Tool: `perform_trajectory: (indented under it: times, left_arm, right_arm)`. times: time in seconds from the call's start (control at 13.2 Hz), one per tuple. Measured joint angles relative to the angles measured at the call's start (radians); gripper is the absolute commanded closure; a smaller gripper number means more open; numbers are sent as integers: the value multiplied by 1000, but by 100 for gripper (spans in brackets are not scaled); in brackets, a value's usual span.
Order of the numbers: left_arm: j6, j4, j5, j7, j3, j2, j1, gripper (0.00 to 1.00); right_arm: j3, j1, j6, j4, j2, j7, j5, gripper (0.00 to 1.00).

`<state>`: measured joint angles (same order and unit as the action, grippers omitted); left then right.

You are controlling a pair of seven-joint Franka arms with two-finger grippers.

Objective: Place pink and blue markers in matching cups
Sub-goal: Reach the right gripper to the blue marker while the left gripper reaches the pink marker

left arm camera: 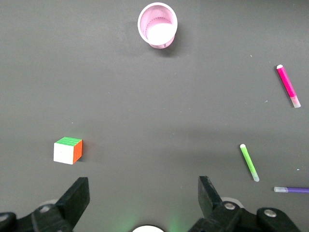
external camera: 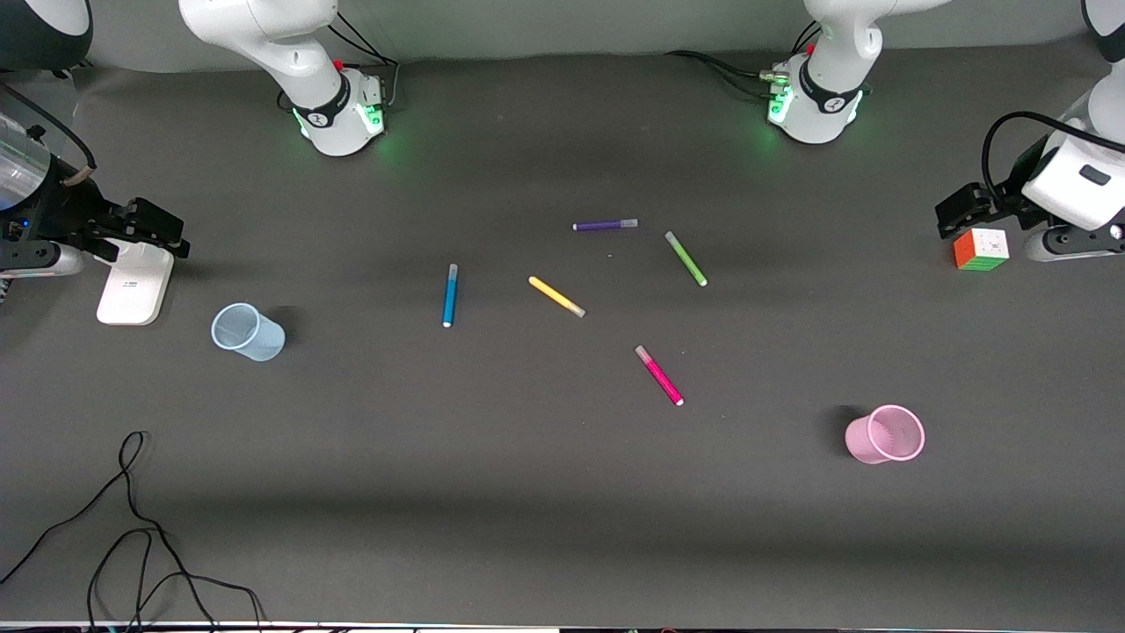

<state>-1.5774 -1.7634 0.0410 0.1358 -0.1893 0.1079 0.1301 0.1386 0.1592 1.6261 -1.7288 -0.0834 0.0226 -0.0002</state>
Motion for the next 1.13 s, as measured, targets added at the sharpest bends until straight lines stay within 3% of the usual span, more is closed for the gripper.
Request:
perform_trajectory:
  times: [0.45,0.83,1.13]
  left_arm:
    - [14,7,0,-2,-6,0,-1,0]
    - [54,-1,-3,46,-20,-26,-60,0]
    - [26,-6,-24,360,-28,-181,-208,0]
  right_arm:
    - [-42,0,-1,-3,39,4,19,0]
    - [-178,1,47,2,291,111,142,0]
    - [-277,3,82,2,498,239,201,1]
